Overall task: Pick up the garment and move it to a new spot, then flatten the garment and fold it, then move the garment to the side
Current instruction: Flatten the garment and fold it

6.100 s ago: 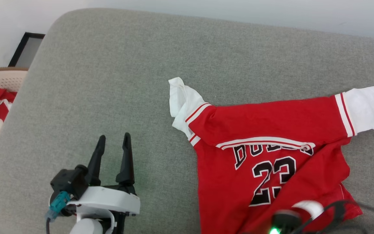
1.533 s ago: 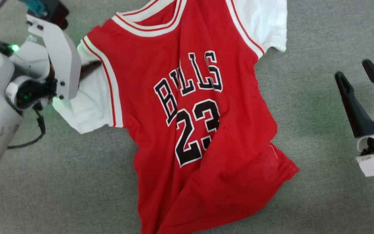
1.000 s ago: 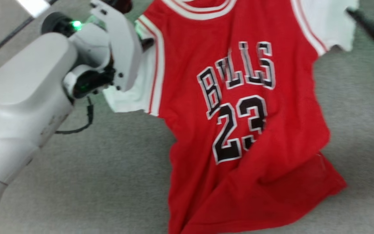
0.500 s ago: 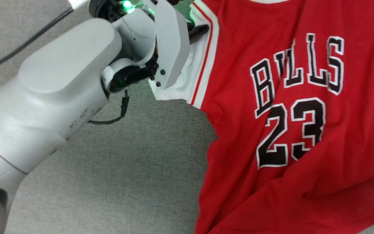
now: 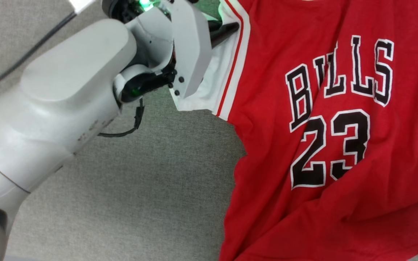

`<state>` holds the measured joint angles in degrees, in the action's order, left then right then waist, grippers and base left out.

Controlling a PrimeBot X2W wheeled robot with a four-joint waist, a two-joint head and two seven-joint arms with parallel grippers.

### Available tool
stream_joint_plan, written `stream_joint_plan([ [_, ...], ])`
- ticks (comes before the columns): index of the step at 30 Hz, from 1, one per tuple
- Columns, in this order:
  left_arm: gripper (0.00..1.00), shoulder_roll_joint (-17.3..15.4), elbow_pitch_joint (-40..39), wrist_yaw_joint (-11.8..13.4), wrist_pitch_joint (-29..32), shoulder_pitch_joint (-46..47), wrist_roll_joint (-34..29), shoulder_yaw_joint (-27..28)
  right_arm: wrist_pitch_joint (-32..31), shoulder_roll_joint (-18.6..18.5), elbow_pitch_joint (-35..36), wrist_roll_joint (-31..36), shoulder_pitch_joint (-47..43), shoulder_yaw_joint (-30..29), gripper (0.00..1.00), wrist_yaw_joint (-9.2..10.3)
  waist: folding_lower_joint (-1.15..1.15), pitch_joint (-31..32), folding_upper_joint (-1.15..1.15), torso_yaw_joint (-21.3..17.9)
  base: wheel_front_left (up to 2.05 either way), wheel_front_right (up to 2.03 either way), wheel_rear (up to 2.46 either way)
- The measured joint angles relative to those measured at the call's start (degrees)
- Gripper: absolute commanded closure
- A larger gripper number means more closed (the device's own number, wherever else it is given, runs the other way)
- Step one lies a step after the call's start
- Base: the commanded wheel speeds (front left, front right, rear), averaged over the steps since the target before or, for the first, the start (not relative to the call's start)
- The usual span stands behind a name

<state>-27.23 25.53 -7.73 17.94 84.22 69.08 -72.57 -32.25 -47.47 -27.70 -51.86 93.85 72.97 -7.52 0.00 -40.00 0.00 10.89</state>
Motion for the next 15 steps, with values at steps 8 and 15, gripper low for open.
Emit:
stream_joint_plan([
  [8,1.00,-0.93,9.29,0.18,-13.15,0.80,-2.18,-0.45,12.00,0.98,-4.21,-2.18,0.86,0.37,1.00,-0.01,0.00,2.67,0.00,-1.25,0.00,0.00,0.00],
  [15,1.00,0.92,20.33,0.22,-24.72,7.39,-1.16,5.21,24.75,5.84,-16.92,-1.76,7.46,-4.04,1.00,-0.02,0.00,4.26,0.00,-3.87,0.00,0.00,0.00],
])
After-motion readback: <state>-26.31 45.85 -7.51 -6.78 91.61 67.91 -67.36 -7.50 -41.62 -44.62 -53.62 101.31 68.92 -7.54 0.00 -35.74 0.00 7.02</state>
